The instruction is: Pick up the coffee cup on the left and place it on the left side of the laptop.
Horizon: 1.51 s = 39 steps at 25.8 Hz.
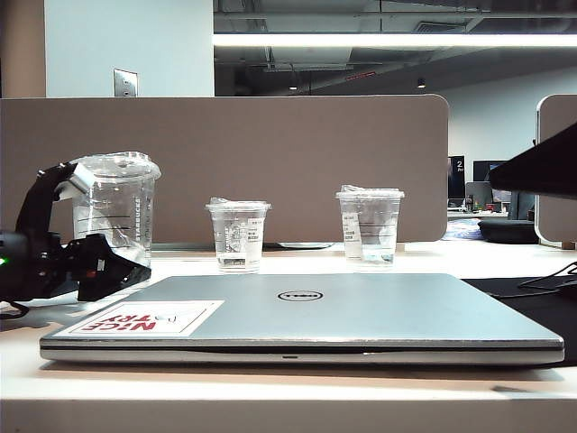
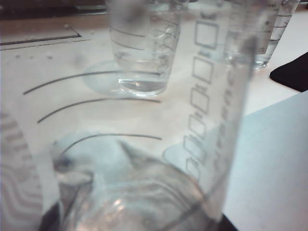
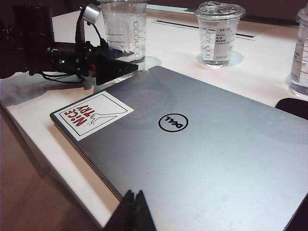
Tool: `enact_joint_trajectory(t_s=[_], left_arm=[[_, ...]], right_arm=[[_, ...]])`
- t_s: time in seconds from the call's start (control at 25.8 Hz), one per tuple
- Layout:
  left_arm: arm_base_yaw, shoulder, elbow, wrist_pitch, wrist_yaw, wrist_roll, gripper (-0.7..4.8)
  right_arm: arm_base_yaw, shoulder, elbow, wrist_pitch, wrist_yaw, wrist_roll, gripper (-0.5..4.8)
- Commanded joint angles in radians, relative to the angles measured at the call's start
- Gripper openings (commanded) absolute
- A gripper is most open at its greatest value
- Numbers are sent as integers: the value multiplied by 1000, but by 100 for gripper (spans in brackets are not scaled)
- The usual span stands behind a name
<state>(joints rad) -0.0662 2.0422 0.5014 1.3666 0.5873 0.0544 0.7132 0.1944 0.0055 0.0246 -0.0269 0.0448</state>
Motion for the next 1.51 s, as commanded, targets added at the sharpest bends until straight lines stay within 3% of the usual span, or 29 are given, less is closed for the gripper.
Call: enact_joint_trajectory(t_s=[0.04, 0.19, 0.43, 1.04, 1.28, 1.51], left_arm=[[5, 1, -14, -13, 4, -6, 344], [32, 0, -80, 80, 0, -5, 353], [81, -18, -133, 89, 0, -6, 377], [65, -21, -84, 80, 18, -47, 381], [14, 2, -27, -9, 19, -28, 381], [13, 16, -18, -13, 8, -12, 392]], right_arm=[[0, 0, -4, 16, 2, 0, -5], [0, 0, -4, 16, 2, 0, -5], [0, 0, -4, 16, 2, 0, -5], [0, -5, -4, 16, 2, 0, -5], [-2, -5, -4, 16, 3, 0, -5], [-2, -5, -4, 16, 2, 0, -5]])
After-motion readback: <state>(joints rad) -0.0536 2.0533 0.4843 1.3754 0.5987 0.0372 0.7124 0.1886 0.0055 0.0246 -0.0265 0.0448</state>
